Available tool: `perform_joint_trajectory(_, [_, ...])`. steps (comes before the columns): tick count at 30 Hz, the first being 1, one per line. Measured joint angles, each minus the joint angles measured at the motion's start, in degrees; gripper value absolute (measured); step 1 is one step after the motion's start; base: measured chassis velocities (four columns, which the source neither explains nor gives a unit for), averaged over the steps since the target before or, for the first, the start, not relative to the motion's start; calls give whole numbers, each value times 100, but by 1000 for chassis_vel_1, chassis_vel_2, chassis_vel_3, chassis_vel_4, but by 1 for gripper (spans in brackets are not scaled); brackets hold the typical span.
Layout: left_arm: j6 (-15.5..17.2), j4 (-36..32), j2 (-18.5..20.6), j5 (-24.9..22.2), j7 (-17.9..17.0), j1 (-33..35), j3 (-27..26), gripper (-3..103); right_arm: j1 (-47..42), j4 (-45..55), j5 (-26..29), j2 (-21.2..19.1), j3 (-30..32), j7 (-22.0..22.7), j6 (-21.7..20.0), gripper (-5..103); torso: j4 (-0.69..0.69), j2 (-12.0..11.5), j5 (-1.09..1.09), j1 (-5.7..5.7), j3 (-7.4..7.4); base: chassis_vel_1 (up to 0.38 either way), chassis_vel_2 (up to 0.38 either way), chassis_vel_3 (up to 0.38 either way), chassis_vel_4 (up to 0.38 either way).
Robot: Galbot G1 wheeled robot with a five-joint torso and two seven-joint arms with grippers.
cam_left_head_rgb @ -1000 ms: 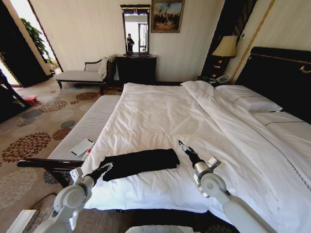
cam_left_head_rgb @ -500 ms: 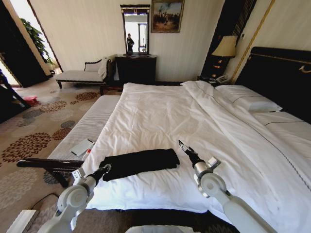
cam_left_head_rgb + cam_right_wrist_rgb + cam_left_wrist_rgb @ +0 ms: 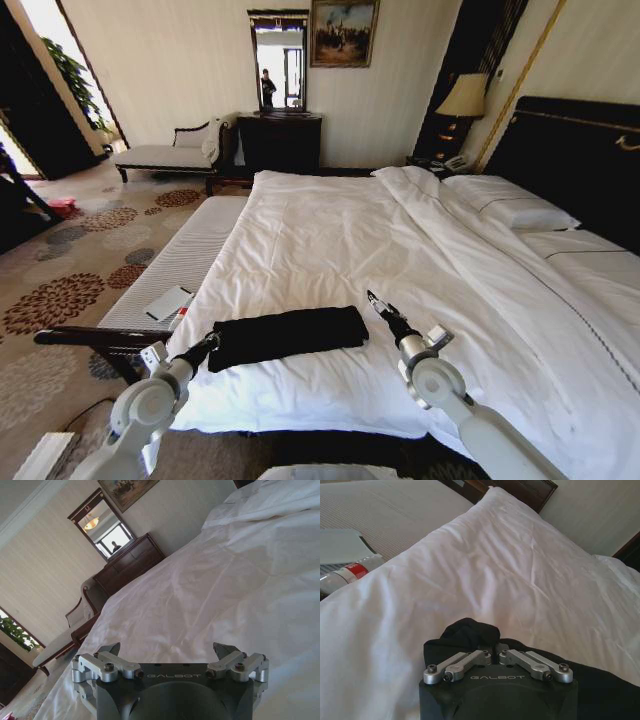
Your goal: Fold the clothes on the bed.
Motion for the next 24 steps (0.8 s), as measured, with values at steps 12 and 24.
perform_joint_trajectory(12, [-63,556,-91,-224,-101,-716,-23,2,-2,-21,-60,9,-37,27,-32,100,0,0,0,0,0,0,0,0,0])
perform_joint_trajectory(24, [-15,1185,-134,-321,-90,-1246,0,2,44,-49,183,-48,-163,288,-696,100,0,0,1,0,0,0,0,0,0])
